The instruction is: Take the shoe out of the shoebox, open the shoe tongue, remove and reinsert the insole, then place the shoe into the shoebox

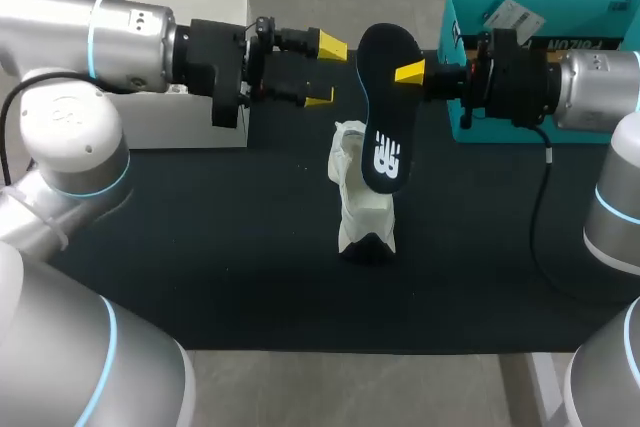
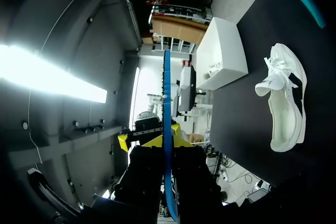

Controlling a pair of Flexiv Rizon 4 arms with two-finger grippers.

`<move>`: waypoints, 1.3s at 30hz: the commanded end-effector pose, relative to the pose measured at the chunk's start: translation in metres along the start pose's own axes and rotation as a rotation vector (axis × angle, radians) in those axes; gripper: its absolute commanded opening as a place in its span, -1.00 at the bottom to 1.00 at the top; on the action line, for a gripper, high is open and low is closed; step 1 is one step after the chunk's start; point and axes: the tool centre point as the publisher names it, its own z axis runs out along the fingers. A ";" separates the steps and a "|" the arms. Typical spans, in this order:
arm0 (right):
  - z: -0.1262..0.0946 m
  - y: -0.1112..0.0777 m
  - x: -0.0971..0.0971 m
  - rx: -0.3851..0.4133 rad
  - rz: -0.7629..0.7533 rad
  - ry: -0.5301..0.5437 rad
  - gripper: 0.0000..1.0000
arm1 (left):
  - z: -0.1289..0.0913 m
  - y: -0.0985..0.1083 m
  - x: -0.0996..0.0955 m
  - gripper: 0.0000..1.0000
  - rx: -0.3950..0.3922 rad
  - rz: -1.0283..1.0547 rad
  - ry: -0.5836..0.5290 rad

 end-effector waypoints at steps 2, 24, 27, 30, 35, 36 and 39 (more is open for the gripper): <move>0.006 0.000 -0.001 0.008 0.002 0.014 -1.00 | 0.022 -0.003 0.003 0.98 -0.033 0.003 -0.075; 0.009 -0.013 -0.005 0.012 0.009 0.050 -1.00 | 0.049 -0.004 0.012 -0.41 -0.065 0.037 -0.076; 0.008 -0.014 -0.005 0.008 0.008 0.053 -1.00 | 0.051 -0.004 0.012 -0.47 -0.066 0.038 -0.075; 0.007 -0.015 -0.005 0.005 0.007 0.056 -1.00 | 0.053 -0.005 0.013 -0.84 -0.067 0.037 -0.073; 0.007 -0.015 -0.005 0.005 0.006 0.065 -1.00 | 0.053 -0.006 0.019 -1.00 -0.071 0.035 -0.059; 0.007 -0.015 -0.005 0.007 0.006 0.067 -1.00 | 0.053 -0.006 0.020 -1.00 -0.071 0.036 -0.058; 0.006 -0.017 -0.005 0.009 0.011 0.069 -1.00 | 0.054 -0.007 0.021 -1.00 -0.070 0.035 -0.050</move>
